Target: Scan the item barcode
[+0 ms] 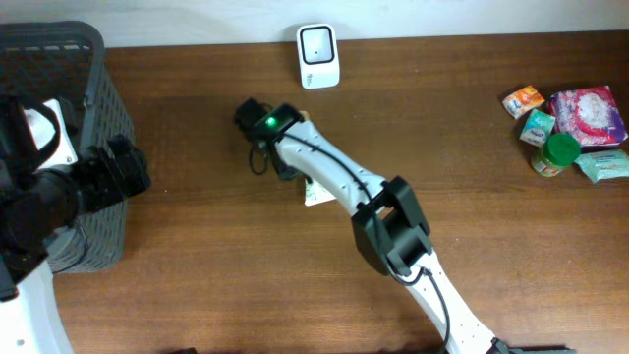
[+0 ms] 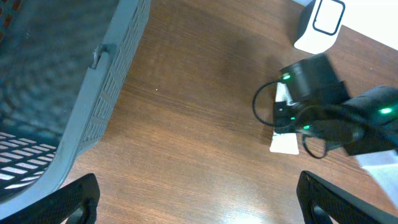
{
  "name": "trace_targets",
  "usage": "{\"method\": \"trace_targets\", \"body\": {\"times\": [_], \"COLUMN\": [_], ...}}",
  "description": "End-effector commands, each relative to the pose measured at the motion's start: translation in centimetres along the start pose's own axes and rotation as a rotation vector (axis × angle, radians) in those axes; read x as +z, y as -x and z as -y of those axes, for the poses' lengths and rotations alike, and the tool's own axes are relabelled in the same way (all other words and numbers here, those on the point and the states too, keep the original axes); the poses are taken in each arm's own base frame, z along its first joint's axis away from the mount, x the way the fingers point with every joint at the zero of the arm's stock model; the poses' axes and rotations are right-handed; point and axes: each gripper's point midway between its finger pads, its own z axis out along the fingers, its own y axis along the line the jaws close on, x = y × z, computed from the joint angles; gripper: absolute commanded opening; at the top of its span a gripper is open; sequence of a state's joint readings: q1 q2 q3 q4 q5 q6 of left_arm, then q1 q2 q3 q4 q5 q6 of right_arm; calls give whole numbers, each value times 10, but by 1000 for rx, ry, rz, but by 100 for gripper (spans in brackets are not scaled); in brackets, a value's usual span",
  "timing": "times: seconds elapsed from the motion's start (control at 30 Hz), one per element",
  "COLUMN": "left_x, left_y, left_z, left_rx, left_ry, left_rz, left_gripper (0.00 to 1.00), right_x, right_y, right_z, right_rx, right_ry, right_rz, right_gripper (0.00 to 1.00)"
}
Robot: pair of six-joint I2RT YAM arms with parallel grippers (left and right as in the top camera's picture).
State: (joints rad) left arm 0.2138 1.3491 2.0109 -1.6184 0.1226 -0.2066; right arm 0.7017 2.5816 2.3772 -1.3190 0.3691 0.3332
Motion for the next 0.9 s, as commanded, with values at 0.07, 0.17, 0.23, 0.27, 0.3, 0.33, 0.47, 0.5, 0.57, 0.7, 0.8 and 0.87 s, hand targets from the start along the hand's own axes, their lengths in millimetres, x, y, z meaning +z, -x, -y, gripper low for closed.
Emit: {"method": "trace_targets", "body": {"times": [0.07, 0.17, 0.23, 0.27, 0.3, 0.33, 0.47, 0.5, 0.57, 0.7, 0.8, 0.87], "left_x": [-1, -1, -1, -1, -1, -1, -1, -1, -1, -1, -1, -1], "left_y": [0, 0, 0, 0, 0, 0, 0, 0, 0, 0, 0, 0], "left_z": [-1, -1, -1, -1, -1, -1, -1, -1, -1, -1, -1, -1], "left_rx": [-13, -13, -13, -13, -13, -13, -13, -13, -13, -13, -13, -13], "left_ry": [2, 2, 2, 2, 2, 2, 2, 2, 2, 2, 2, 2], "left_rz": [4, 4, 4, 4, 4, 4, 4, 4, 4, 4, 4, 4], "left_gripper": [99, 99, 99, 99, 99, 99, 99, 99, 99, 99, 99, 99], "right_x": [-16, 2, 8, 8, 7, 7, 32, 40, 55, 56, 30, 11], "right_y": [-16, -27, -30, -32, -33, -35, -54, -61, -72, -77, -66, -49], "right_z": [0, 42, 54, 55, 56, 57, 83, 91, 111, 165, 195, 199], "right_rx": [-26, 34, 36, 22, 15, 17, 90, 106, 127, 231, 230, 225], "right_ry": [416, 467, 511, 577, 660, 718, 721, 703, 646, 533, 442, 432], "right_rz": [-177, -268, -286, -290, -293, -297, -376, -397, -430, -456, -408, -324], "right_gripper": [5, 5, 4, 4, 5, 9, 12, 12, 16, 41, 68, 87]}}
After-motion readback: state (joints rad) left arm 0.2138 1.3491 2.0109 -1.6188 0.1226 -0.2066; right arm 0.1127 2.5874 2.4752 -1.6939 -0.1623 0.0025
